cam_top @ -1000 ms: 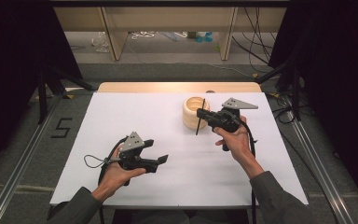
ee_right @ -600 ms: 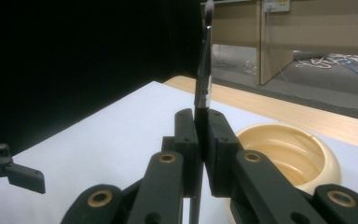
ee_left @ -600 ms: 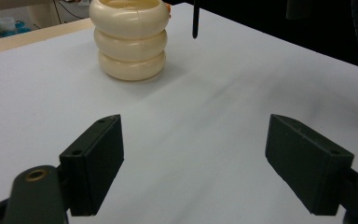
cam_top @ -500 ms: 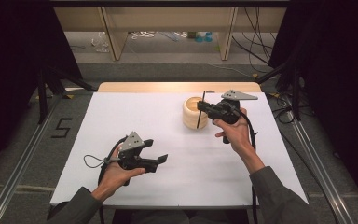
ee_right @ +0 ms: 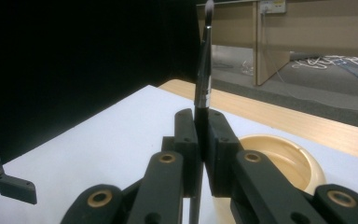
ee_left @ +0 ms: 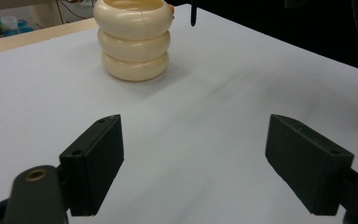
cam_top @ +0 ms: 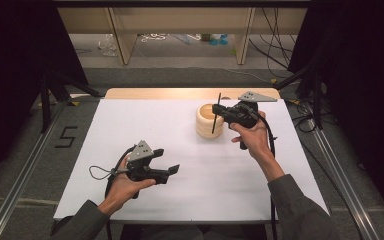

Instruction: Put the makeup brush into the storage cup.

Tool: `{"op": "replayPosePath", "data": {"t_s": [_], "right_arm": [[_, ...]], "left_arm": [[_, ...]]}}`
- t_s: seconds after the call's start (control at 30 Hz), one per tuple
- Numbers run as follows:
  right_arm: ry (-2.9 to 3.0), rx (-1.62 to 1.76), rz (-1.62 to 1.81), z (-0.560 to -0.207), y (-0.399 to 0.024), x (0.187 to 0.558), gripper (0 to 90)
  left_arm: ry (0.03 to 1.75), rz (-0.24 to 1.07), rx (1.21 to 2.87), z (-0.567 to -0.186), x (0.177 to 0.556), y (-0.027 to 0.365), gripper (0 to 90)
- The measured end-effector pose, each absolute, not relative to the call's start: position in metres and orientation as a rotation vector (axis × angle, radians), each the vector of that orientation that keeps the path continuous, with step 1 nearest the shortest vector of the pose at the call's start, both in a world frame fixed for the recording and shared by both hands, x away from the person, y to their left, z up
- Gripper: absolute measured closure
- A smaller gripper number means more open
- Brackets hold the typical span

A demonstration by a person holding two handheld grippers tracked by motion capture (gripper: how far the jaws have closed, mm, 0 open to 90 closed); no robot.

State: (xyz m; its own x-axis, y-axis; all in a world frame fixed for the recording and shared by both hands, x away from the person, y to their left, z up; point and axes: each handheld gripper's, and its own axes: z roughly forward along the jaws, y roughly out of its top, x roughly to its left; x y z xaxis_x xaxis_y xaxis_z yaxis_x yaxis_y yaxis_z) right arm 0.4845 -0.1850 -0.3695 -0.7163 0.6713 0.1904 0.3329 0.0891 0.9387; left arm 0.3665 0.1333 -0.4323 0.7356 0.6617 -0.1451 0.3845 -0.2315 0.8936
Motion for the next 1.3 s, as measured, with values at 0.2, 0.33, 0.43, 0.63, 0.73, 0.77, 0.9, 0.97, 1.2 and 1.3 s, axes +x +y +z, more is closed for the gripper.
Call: {"op": "replayPosePath", "data": {"t_s": [0.2,0.33,0.43,0.63,0.73,0.77,0.9,0.97,1.2,1.3], "right_arm": [[2.075,1.017,1.676,-0.365,-0.186,0.489,85.0],[2.071,1.009,1.662,-0.36,-0.187,0.492,85.0],[2.064,1.021,1.658,-0.357,-0.188,0.495,85.0],[2.042,1.044,1.641,-0.354,-0.189,0.504,85.0],[2.041,1.045,1.62,-0.353,-0.189,0.509,85.0],[2.031,1.052,1.634,-0.353,-0.189,0.511,85.0],[2.026,1.064,1.624,-0.357,-0.188,0.515,85.0],[2.009,1.078,1.626,-0.358,-0.188,0.518,85.0],[1.987,1.095,1.622,-0.355,-0.191,0.524,85.0],[1.984,1.087,1.609,-0.352,-0.19,0.527,85.0]], "left_arm": [[0.806,0.322,1.854,-0.432,0.367,0.133,18.9],[0.81,0.322,1.854,-0.432,0.367,0.134,18.9],[0.81,0.321,1.855,-0.432,0.367,0.134,18.9],[0.797,0.329,1.869,-0.432,0.368,0.135,18.9],[0.813,0.321,1.855,-0.432,0.368,0.135,18.9],[0.818,0.319,1.852,-0.432,0.368,0.135,18.9],[0.825,0.317,1.853,-0.432,0.368,0.135,19.0],[0.822,0.316,1.851,-0.432,0.368,0.135,19.0],[0.822,0.317,1.853,-0.432,0.368,0.135,19.0],[0.823,0.316,1.854,-0.433,0.368,0.135,19.0]]}}
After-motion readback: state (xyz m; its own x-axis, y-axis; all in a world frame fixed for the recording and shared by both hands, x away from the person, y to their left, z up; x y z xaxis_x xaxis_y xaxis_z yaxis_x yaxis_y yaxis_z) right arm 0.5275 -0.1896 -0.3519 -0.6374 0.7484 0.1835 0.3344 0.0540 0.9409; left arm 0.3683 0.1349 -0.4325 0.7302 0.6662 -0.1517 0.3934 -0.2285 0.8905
